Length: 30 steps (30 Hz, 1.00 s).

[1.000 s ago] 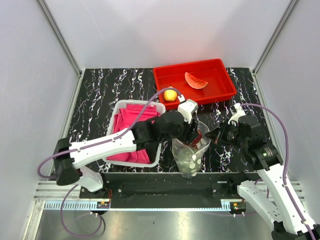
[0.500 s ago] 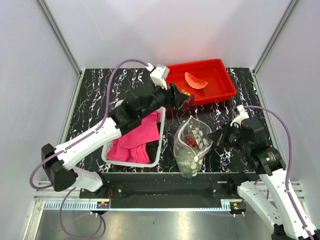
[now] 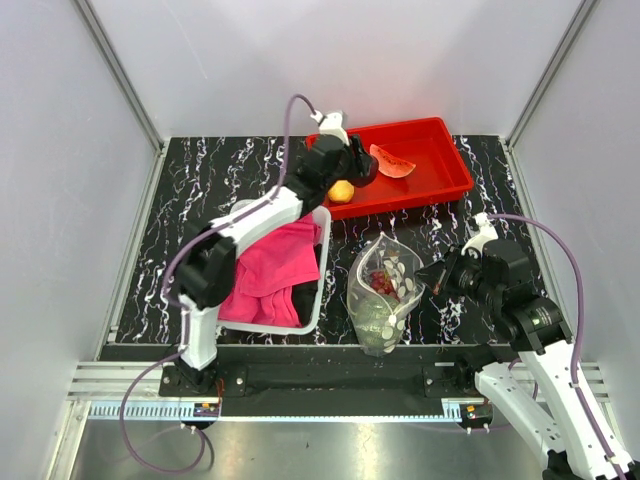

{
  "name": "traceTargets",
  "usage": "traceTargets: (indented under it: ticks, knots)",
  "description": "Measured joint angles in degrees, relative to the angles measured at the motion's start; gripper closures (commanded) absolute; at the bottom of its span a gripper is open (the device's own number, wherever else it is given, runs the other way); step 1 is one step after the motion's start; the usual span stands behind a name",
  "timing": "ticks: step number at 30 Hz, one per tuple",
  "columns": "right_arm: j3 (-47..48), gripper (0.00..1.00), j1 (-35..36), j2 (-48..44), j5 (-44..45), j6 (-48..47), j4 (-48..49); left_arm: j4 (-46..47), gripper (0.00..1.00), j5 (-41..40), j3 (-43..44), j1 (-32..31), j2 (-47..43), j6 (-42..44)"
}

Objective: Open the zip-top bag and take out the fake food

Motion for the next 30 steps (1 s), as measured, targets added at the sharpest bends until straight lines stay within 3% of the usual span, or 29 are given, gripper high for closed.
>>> traceTargets:
  ticks: [10, 11, 12, 13, 14, 16, 18, 20, 24, 30]
  knots:
    - [-0.35, 1.0, 0.0, 0.07, -0.35, 0.02, 0.7, 6.23, 1.0, -5.27, 8.55, -0.35, 20.57, -0.44]
    - [-0.35, 1.0, 0.0, 0.07, -0.35, 0.04, 0.7, 6.36, 0.96, -5.6, 9.18, -0.26, 21.73, -0.48]
    - [-0.35, 1.0, 0.0, 0.07, -0.37, 0.11, 0.72, 6.38, 0.88, -5.95, 10.4, -0.09, 23.19, -0.57]
    - [-0.35, 1.0, 0.0, 0.04, -0.39, 0.24, 0.72, 6.47, 0.6, -6.21, 11.23, 0.07, 24.22, -0.59]
    - [-0.35, 1.0, 0.0, 0.07, -0.48, 0.37, 0.72, 6.56, 0.48, -6.36, 11.65, 0.24, 24.83, -0.63]
    - [-0.35, 1.0, 0.0, 0.07, -0.74, 0.46, 0.74, 6.67, 0.27, -6.36, 11.82, 0.52, 25.2, -0.66]
    - [-0.39, 1.0, 0.0, 0.07, -0.92, 0.66, 0.83, 6.95, 0.16, -6.25, 11.89, 0.68, 25.2, -0.5]
    - [-0.42, 1.0, 0.0, 0.2, -1.16, 0.72, 0.98, 7.32, 0.1, -5.77, 11.85, 0.79, 25.07, -0.15]
    - [-0.42, 1.0, 0.0, 0.76, -1.22, 0.72, 1.18, 6.45, 0.09, -2.97, 8.83, 1.09, 22.1, 0.31]
    - [-0.42, 1.0, 0.0, 1.33, -1.22, 0.7, 1.25, -2.86, 0.12, 4.48, 4.2, 1.44, 9.22, 1.22]
